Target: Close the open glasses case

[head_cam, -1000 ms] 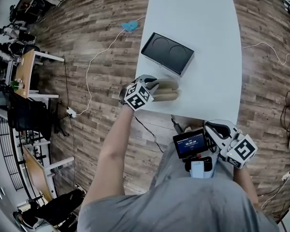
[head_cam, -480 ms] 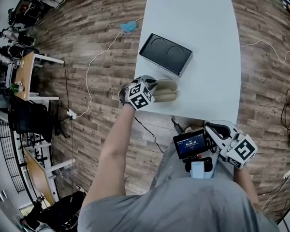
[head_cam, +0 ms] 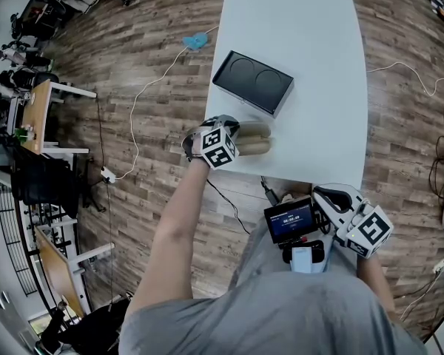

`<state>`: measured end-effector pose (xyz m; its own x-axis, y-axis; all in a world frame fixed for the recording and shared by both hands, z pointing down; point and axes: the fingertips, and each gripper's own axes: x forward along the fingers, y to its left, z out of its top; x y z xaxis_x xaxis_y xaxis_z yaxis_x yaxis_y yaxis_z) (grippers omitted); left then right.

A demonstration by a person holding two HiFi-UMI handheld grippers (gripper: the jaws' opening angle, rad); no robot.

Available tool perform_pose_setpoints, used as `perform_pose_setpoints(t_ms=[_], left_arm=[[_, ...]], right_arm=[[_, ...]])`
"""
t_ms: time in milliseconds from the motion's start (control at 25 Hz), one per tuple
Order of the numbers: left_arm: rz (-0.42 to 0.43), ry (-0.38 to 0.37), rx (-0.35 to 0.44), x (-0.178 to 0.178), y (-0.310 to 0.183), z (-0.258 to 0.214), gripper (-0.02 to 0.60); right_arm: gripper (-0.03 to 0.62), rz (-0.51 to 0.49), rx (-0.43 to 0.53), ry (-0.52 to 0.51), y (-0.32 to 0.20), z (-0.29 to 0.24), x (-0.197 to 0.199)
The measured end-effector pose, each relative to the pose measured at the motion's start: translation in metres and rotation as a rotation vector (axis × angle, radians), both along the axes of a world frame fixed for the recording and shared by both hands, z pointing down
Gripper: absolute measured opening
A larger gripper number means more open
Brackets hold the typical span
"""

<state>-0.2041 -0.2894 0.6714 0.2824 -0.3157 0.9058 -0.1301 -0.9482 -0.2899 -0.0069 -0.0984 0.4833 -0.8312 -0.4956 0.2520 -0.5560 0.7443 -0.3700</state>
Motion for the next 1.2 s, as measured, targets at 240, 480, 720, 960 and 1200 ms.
perform_pose_setpoints(t_ms=[240,480,720,960,1200], left_arm=[[0.006,-0.009,0.019,0.001,-0.001,-0.002,0.041],[0.017,-0.009,0.052,0.002,0.005,-0.006,0.040],[0.017,-0.004,0.096,0.004,0.015,-0.015,0.040],[0.017,-0.003,0.164,0.007,0.024,-0.023,0.040],[0.005,0.012,0.195,0.008,0.032,-0.027,0.040]], right_arm=[[0.032,0.000,0.004,0.002,-0.001,-0.002,-0.002],[0.032,-0.004,0.006,0.006,0.001,-0.001,-0.004],[0.034,-0.016,0.014,0.005,0.003,-0.005,-0.008],[0.034,-0.029,0.020,0.008,0.005,-0.007,-0.011],[0.032,-0.038,0.021,0.013,0.009,-0.009,-0.012]])
